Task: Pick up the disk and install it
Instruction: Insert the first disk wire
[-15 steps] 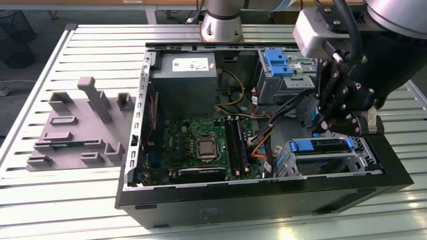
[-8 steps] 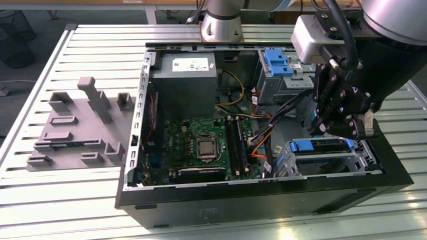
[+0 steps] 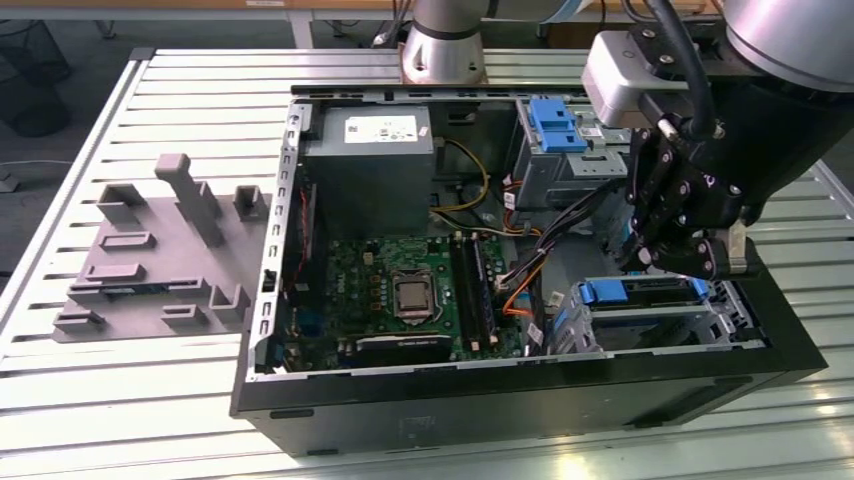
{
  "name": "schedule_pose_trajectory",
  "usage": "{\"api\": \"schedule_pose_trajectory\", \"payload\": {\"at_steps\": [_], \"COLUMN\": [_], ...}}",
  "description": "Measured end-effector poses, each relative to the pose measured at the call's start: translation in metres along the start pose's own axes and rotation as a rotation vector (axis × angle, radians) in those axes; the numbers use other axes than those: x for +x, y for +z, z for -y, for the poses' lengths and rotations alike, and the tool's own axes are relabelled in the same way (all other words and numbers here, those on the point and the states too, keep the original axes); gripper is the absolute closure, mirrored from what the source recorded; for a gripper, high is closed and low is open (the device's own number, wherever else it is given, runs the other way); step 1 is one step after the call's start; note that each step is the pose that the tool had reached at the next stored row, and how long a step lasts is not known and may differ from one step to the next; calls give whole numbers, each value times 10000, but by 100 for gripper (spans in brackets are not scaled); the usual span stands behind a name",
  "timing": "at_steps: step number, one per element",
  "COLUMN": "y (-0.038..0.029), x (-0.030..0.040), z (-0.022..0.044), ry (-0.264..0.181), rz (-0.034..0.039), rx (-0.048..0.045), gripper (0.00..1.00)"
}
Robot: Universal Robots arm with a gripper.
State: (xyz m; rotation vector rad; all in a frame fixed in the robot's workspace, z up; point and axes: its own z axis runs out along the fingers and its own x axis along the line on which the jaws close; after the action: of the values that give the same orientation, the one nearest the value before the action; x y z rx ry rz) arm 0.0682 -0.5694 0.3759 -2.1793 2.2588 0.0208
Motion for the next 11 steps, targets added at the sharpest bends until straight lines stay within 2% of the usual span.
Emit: {"api": "schedule_pose_trajectory", "payload": {"at_steps": [3, 5, 11], "y": [1, 2, 3], "x": [0, 0, -11], "z": [2, 28, 215], "ry": [0, -1, -1], "rz": [0, 2, 0], "rx": [0, 0, 0], "gripper": [89, 89, 89]}}
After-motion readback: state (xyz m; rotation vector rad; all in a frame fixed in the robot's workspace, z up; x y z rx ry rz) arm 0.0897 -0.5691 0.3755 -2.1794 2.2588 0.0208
